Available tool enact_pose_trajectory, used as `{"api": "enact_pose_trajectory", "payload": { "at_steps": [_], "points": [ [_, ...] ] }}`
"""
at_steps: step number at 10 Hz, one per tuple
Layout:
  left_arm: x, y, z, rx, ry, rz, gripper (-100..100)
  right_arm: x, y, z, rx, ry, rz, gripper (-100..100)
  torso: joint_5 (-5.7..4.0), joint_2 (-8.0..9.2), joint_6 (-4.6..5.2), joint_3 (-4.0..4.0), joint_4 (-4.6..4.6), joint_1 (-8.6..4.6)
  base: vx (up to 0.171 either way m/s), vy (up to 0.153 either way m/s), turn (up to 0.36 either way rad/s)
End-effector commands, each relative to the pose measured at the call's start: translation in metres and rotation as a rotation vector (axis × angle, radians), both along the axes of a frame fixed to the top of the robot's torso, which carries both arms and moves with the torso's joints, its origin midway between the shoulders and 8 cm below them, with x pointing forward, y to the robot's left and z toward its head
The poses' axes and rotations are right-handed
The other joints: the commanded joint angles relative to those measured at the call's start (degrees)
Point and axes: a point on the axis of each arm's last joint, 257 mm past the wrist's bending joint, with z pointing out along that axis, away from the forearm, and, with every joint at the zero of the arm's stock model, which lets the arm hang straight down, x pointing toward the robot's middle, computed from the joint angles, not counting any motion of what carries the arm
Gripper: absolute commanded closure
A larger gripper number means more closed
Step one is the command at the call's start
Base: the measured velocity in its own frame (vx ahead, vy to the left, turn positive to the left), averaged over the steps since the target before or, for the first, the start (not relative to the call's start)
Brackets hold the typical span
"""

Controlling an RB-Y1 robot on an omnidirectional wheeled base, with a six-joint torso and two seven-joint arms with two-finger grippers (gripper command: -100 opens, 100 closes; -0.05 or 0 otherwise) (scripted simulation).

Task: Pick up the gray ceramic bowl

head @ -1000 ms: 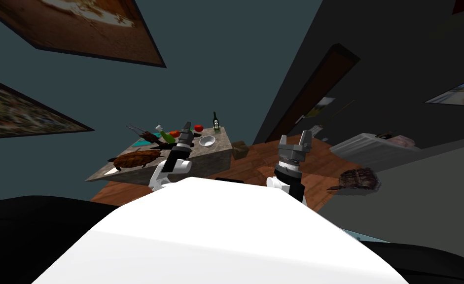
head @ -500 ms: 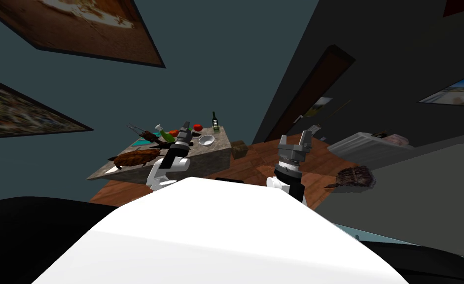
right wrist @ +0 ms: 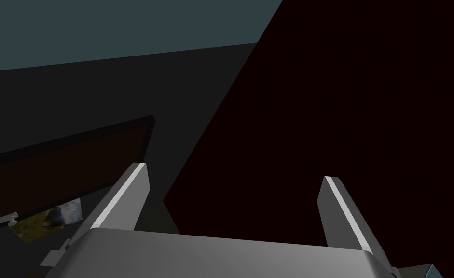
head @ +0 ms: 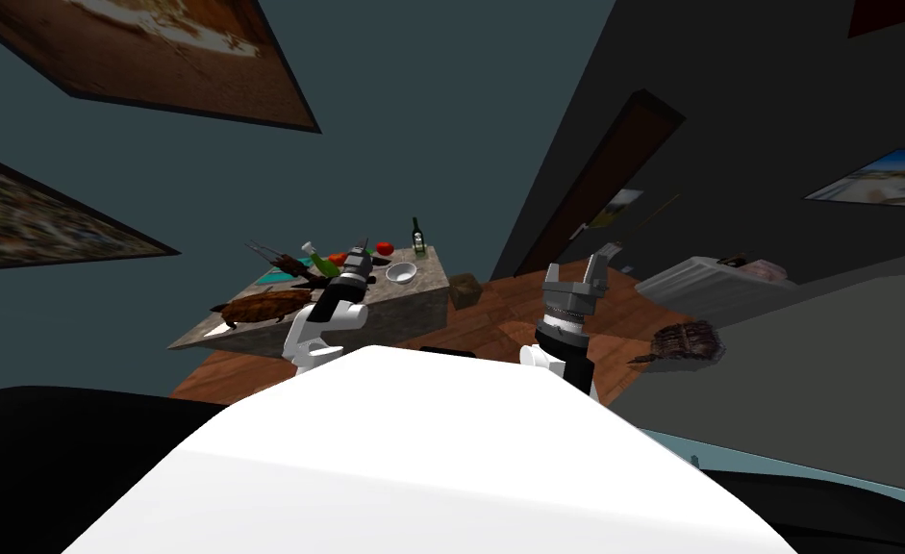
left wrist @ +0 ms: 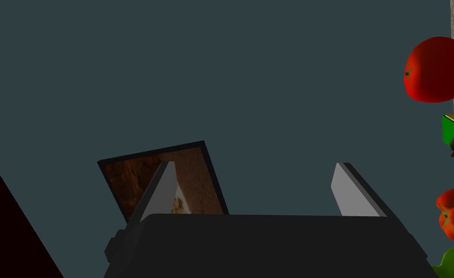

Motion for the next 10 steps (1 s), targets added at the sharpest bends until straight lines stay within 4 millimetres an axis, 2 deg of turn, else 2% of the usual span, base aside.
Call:
{"api": "enact_pose_trajectory", "payload": {
  "at_steps": [1,2,3,5,6,10],
  "points": [
    [0.002,0.006,-0.006,-0.012,0.033,0.016,-100,0.0,0.0,0.0,0.0,0.0,0.0,0,0.0,0.0,0.0,0.0,0.0,0.0,-0.033,-0.024,-0.014],
    [0.003,0.008,-0.012,-0.018,0.055,0.022,-100,0.0,0.0,0.0,0.0,0.0,0.0,0,0.0,0.01,-0.01,0.01,0.0,0.03,-0.017,-0.007,0.002],
    [0.005,0.014,-0.007,-0.024,0.055,0.036,-100,0.0,0.0,0.0,0.0,0.0,0.0,0,0.02,-0.04,-0.01,-0.02,-0.01,0.08,-0.026,-0.017,-0.023],
    [0.006,0.018,-0.019,-0.038,0.102,0.048,-100,0.0,0.0,0.0,0.0,0.0,0.0,0,0.01,-0.03,-0.01,-0.02,-0.01,0.05,-0.016,-0.013,-0.007],
    [0.008,0.024,-0.016,-0.047,0.109,0.063,-100,0.0,0.0,0.0,0.0,0.0,0.0,0,0.02,-0.07,-0.01,-0.04,-0.01,0.09,-0.013,-0.019,-0.027],
    [0.009,0.034,-0.031,-0.077,0.181,0.092,-100,0.0,0.0,0.0,0.0,0.0,0.0,0,0.02,-0.07,0.0,-0.04,-0.02,0.08,-0.013,-0.013,-0.012]
  ]
}}
